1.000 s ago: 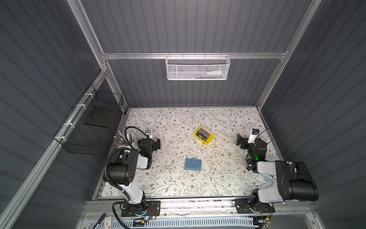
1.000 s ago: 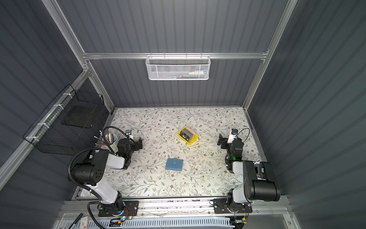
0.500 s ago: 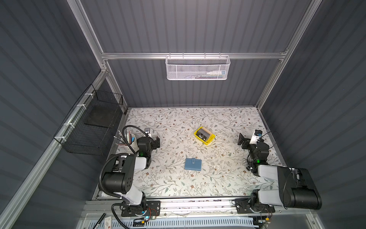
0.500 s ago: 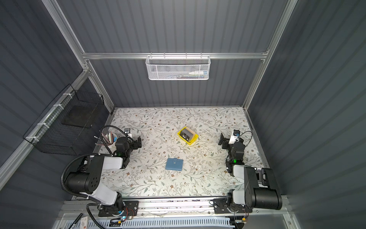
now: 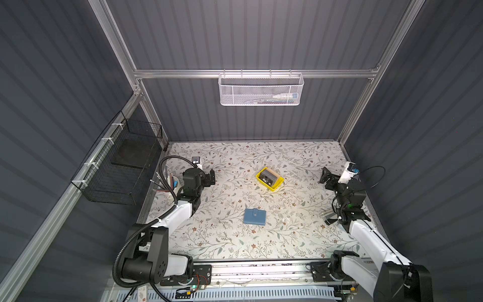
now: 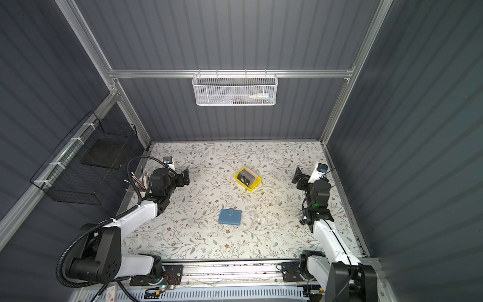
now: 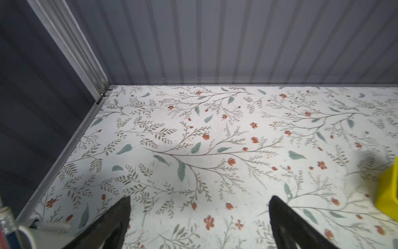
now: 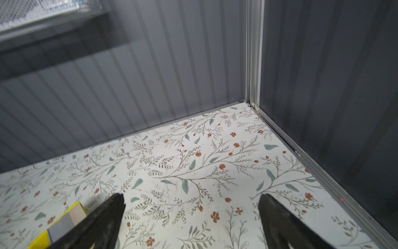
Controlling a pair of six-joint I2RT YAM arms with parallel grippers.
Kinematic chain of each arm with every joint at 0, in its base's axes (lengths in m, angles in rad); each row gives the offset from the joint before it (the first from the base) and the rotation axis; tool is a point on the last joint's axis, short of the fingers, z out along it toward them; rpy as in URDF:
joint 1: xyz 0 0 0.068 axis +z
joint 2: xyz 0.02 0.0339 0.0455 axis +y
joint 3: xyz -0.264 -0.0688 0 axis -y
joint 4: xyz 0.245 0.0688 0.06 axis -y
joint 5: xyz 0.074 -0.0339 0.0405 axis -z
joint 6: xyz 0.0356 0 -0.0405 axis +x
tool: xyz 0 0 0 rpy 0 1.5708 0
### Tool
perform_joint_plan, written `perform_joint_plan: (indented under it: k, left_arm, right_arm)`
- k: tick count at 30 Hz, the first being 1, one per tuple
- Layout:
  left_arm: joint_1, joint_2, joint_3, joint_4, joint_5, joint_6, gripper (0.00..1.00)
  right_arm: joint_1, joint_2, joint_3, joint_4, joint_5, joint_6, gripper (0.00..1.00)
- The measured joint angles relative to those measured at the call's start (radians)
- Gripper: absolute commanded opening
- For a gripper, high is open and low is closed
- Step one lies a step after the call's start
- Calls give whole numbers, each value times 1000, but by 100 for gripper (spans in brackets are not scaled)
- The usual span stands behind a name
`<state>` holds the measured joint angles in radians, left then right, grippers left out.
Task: Insert credit cards into a card holder
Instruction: Rotate the card holder at the center of the table.
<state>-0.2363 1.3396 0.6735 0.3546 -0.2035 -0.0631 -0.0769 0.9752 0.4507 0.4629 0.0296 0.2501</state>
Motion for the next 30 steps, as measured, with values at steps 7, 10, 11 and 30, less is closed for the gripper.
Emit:
perform_joint_plan:
  k: [7, 10, 11, 30]
  left_arm:
    - [-121, -74, 22, -196, 77, -147, 100]
    - [-138, -95, 21, -259, 115, -235, 100]
    - [-144, -101, 20, -276, 127, -261, 100]
    - [-355, -158, -44, -443, 330, -520, 95]
  right_arm:
    - [47, -127, 72, -253, -63, 109, 99]
    - [151, -166, 75, -349, -73, 132, 99]
    - [192, -174, 75, -374, -72, 135, 99]
    - [710, -32, 71, -570, -184, 300, 84]
